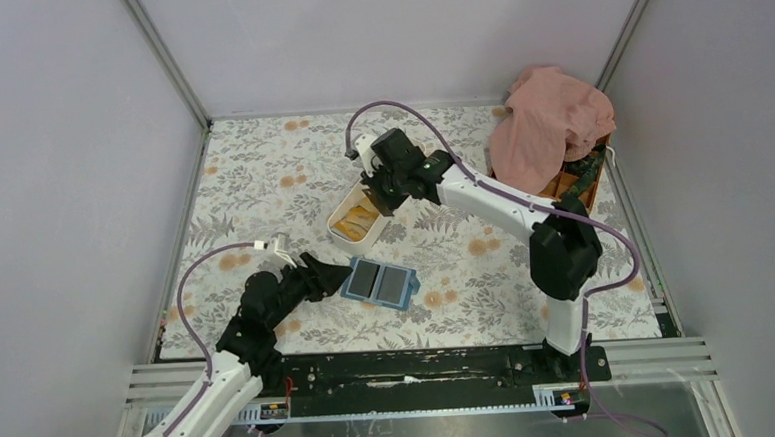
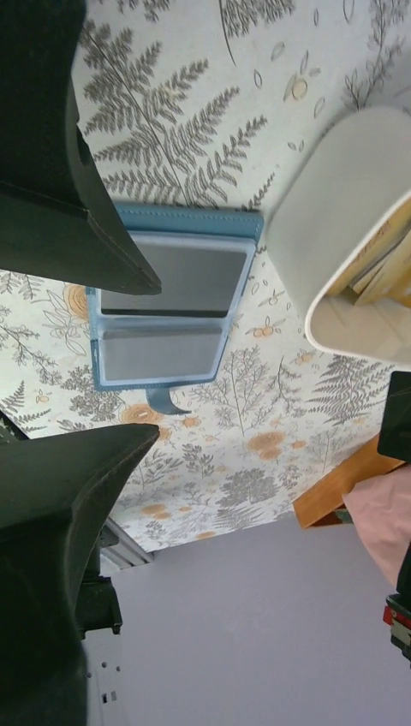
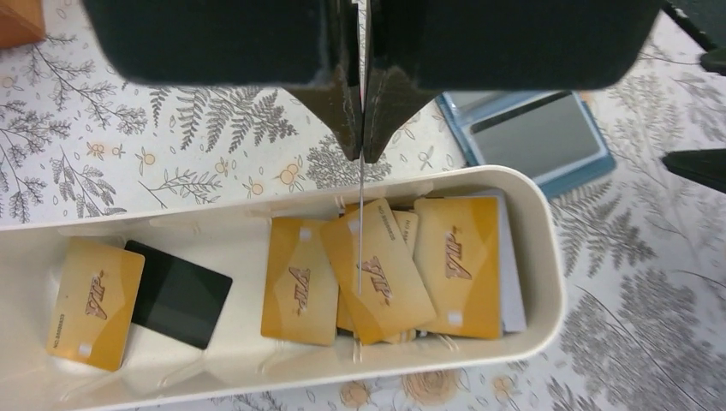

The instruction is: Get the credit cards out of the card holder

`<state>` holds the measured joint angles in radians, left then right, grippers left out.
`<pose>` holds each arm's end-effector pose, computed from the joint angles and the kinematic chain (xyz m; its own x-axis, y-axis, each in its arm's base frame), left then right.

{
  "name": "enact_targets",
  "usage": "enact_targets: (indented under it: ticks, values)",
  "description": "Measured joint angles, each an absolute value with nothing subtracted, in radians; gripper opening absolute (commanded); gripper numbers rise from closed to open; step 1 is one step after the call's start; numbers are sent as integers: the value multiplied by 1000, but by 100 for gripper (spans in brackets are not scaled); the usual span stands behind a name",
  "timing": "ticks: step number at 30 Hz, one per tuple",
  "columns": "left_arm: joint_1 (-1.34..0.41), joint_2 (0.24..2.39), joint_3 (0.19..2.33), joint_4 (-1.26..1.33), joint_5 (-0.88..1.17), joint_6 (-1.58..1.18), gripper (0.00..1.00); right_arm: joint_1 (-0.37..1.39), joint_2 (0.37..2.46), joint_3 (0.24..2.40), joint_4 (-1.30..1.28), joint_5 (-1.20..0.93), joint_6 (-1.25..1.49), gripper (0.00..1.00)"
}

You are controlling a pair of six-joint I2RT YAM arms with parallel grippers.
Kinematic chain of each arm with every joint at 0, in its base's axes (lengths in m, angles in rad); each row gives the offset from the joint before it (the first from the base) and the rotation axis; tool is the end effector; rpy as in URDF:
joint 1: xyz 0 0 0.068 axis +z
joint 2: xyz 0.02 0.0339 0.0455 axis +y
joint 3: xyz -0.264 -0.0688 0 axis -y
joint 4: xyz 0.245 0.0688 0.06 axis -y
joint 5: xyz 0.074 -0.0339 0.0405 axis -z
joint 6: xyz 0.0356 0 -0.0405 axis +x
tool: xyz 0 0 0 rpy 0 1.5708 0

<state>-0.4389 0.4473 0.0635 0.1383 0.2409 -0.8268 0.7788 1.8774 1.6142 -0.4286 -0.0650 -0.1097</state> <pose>0.1203 -0.0659 0.1652 -0.6068 -0.5045 -0.6143 0.2595 0.6047 -0.7530 0.3088 0.3080 0.2895 -0.3707 -0.5193 -0.7700 -0.7818 0.6220 -0.0431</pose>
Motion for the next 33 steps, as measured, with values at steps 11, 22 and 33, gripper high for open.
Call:
enact_targets:
  ticks: [11,22,33]
  values:
    - [-439,400,64,-5,194,-801,65,797,1956,1735,-541,-15,-197,0]
    - [-439,465,48,4,195,-782,65,809,2062,1895,-525,91,-247,0]
    - [-439,415,42,-9,196,-765,65,722,2274,2023,-512,178,-287,0]
